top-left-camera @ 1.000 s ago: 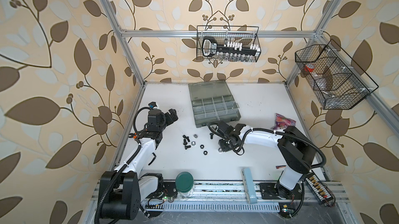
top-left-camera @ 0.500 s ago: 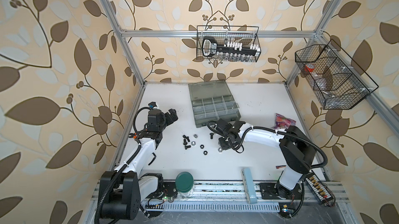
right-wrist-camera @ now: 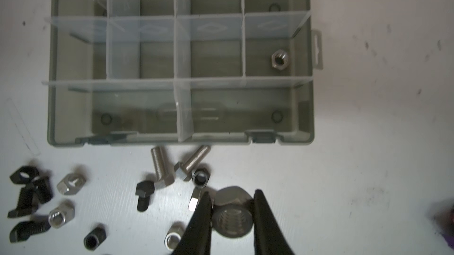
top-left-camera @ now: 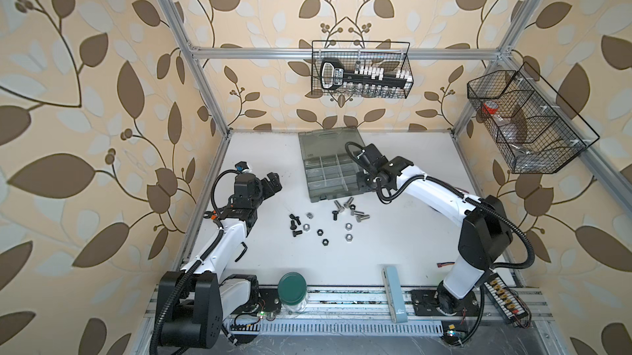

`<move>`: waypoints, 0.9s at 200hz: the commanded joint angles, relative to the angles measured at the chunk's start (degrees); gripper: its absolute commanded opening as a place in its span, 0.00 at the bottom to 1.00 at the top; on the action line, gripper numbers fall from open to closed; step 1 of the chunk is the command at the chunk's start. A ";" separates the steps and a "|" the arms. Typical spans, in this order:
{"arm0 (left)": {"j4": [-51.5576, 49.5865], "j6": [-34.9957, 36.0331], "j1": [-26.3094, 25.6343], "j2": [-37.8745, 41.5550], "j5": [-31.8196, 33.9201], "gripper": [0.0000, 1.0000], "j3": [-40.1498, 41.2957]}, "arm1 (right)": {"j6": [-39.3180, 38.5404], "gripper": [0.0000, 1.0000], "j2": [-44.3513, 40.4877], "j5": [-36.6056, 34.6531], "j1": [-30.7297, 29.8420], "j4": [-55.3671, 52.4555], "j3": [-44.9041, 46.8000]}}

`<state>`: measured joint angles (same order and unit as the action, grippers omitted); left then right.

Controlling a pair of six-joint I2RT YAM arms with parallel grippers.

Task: Sort the screws and nuts into containers
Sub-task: Place the nut into the container.

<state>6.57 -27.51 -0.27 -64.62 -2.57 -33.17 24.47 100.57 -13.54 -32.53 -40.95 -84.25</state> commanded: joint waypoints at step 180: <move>0.46 -0.97 0.48 0.72 -0.74 0.99 -1.27 | -7.68 0.14 25.22 4.36 9.36 4.10 -19.38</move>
<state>6.57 -28.12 -0.27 -64.62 -2.83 -33.17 17.69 123.94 -10.00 -23.40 -37.39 -101.75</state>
